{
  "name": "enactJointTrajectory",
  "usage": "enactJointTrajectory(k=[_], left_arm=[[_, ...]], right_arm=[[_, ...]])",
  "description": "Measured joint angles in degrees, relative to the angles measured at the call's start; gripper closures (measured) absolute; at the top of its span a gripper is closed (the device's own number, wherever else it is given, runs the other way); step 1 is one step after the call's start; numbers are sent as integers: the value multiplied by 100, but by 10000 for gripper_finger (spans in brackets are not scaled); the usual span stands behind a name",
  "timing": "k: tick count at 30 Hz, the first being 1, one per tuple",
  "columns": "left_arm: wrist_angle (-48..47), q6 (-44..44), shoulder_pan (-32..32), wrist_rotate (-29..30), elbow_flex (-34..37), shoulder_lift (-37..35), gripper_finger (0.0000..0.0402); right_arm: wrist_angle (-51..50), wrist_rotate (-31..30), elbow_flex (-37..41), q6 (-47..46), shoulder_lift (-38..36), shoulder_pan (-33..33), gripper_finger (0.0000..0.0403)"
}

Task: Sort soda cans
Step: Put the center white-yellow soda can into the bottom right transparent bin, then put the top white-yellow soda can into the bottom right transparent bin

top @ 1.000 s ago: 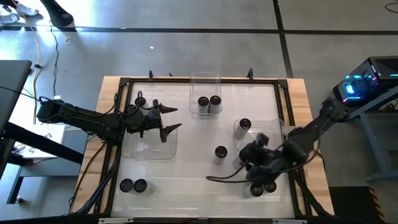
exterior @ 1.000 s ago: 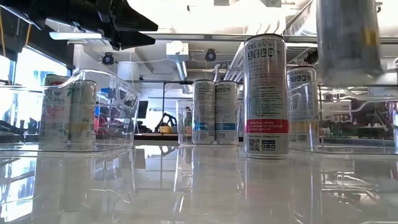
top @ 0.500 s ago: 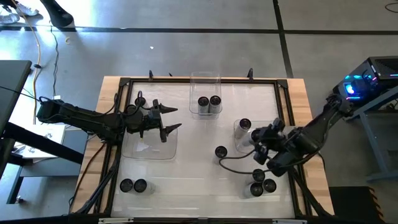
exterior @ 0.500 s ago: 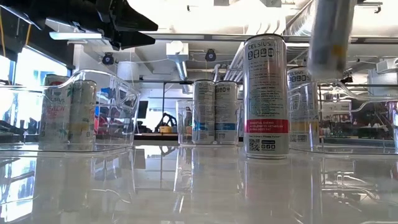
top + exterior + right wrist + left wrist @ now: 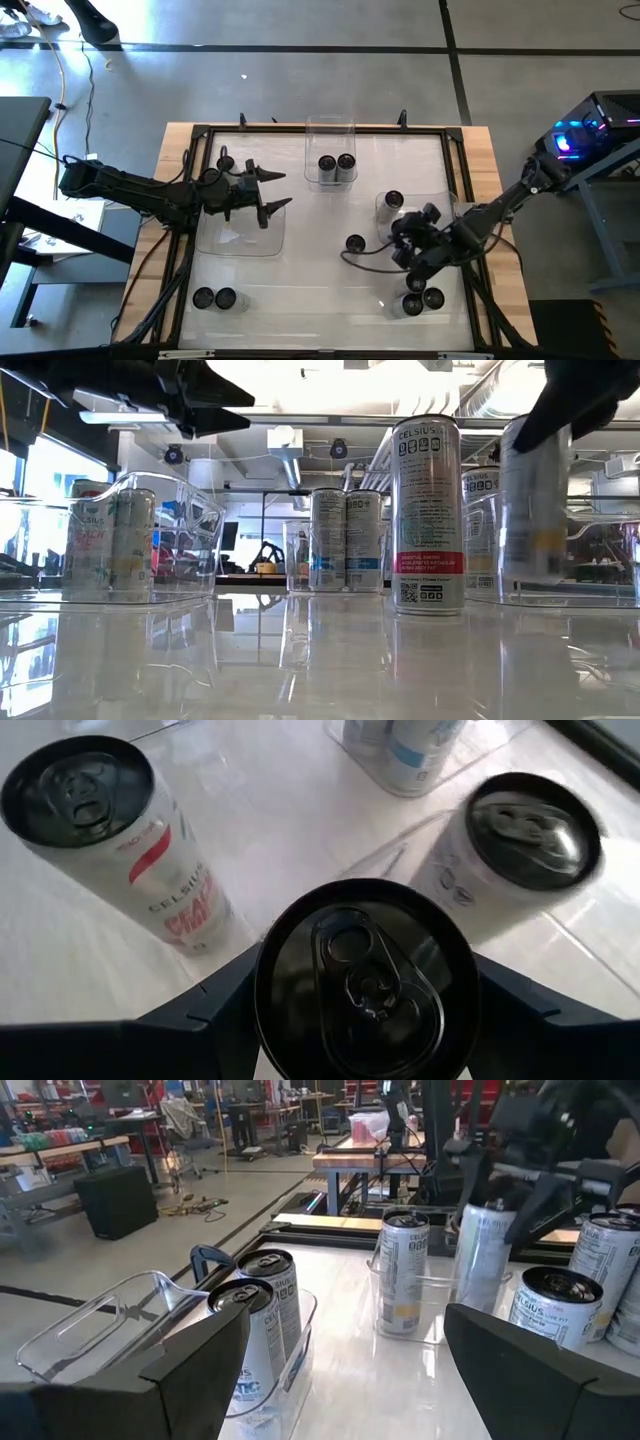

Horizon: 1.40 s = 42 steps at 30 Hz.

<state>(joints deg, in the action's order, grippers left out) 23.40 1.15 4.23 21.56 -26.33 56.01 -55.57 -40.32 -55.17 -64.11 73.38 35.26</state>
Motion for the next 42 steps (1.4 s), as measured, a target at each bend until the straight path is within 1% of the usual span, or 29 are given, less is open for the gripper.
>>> enactJointTrajectory(k=[5,8,14,15,19,22,28,36,38,42], left_arm=[[38,15,-2,0,0,0,71],[39,15,0,0,0,0,71],[36,-1,-2,0,0,0,71],[36,-4,-2,0,0,0,71],[33,-4,-2,0,0,0,71],[30,-4,-2,0,0,0,71],[26,-4,-2,0,0,0,71],[22,-4,-2,0,0,0,71],[20,-7,-2,-1,0,0,71],[3,-50,0,0,0,0,71]], right_arm=[[491,241,106,654,0,-406,160],[593,402,107,901,0,-600,160],[721,556,107,1211,0,-757,160],[721,573,107,1213,0,-760,156],[743,577,107,1211,1,-760,112],[782,491,102,1211,0,-760,97],[742,411,12,1287,0,-760,92],[528,240,-794,1899,0,-750,90],[514,52,-988,2134,0,-698,90],[558,-623,-1131,2561,0,-478,89]])
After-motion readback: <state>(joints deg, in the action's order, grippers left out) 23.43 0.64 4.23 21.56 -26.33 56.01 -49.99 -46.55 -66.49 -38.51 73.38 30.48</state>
